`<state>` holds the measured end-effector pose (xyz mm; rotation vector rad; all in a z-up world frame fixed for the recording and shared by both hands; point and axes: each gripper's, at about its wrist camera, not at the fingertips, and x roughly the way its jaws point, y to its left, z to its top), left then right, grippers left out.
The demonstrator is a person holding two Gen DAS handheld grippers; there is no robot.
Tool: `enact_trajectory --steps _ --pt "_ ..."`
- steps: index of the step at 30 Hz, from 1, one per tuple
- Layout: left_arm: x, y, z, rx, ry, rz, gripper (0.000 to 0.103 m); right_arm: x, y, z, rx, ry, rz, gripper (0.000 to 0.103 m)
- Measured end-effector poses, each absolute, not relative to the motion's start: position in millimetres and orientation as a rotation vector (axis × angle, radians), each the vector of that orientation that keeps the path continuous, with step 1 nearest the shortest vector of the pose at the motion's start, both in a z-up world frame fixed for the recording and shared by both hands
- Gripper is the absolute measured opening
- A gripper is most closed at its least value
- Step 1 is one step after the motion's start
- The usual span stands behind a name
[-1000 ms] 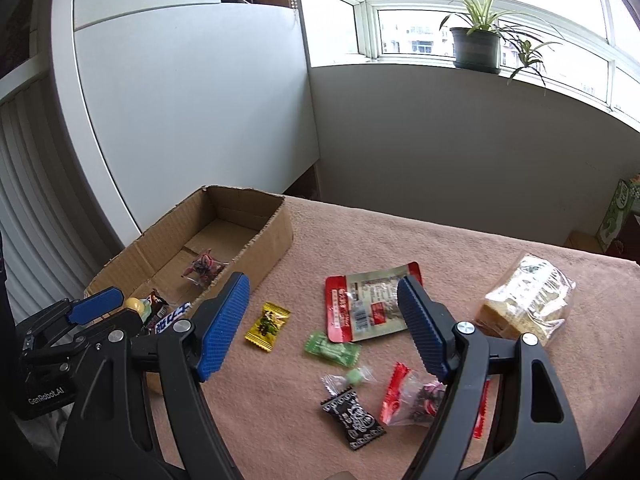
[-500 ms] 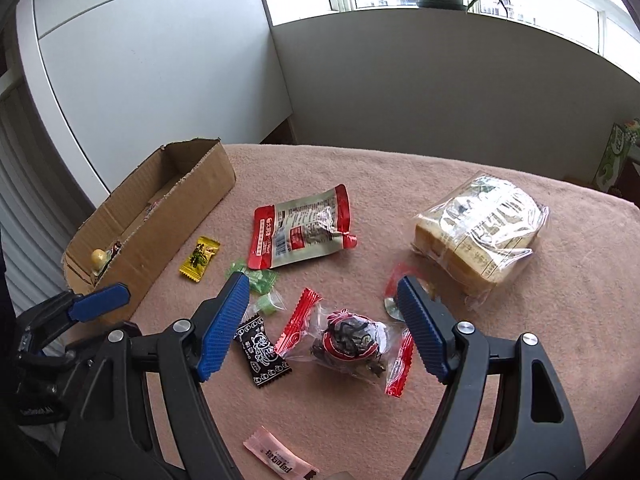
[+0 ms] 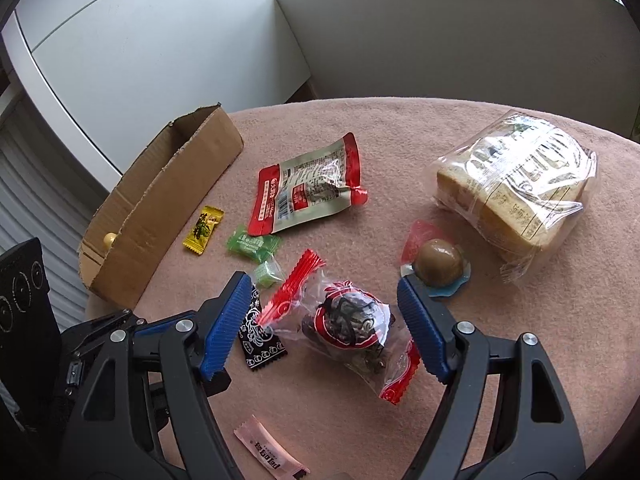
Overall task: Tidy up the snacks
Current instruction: 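Grasp the black printed packet with the left gripper while the right grasps another red bag, then carry the black packet and red bag into the box and open both grippers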
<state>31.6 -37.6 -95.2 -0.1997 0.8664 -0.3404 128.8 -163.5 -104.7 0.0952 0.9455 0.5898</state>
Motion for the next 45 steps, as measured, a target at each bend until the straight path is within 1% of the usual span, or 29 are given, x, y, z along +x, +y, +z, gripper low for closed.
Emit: enact_trajectory --steps 4,7,8,12,13,14,17,19,20,22,25,31,38,45 --pt "36 -43 -98 -0.187 0.874 -0.325 0.049 121 -166 -105 0.095 0.944 0.607 0.079" --pt "40 -49 -101 -0.175 0.882 -0.316 0.049 119 -167 -107 0.063 0.942 0.583 0.070" --pt "42 -50 -102 -0.172 0.884 -0.314 0.049 120 -166 -108 0.049 0.944 0.572 0.068" --pt "50 -60 -104 -0.145 0.888 -0.304 0.049 124 -166 -115 0.026 0.961 0.543 0.067" --pt "51 -63 -104 -0.136 0.889 -0.300 0.049 125 -165 -116 0.025 0.963 0.538 0.065" --pt "53 -65 -105 -0.127 0.889 -0.295 0.049 125 -166 -117 0.026 0.966 0.529 0.059" --pt "57 -71 -108 -0.099 0.896 -0.275 0.049 127 -170 -117 0.039 0.971 0.519 0.057" --pt "58 -72 -108 -0.085 0.897 -0.264 0.041 126 -170 -117 0.031 0.968 0.513 0.056" --pt "58 -72 -108 -0.080 0.899 -0.257 0.039 125 -169 -117 0.024 0.965 0.510 0.056" --pt "59 -72 -109 -0.076 0.900 -0.245 0.030 124 -167 -116 0.008 0.962 0.503 0.053" --pt "59 -72 -109 -0.065 0.897 -0.240 0.023 122 -165 -115 -0.008 0.957 0.491 0.048" --pt "54 -73 -109 -0.046 0.888 -0.242 0.023 119 -171 -110 0.005 0.941 0.477 0.040" --pt "47 -64 -103 -0.060 0.872 -0.242 0.023 115 -181 -103 0.046 0.923 0.469 0.040" --pt "38 -51 -87 -0.094 0.828 -0.242 0.023 105 -178 -81 0.074 0.866 0.477 0.040"
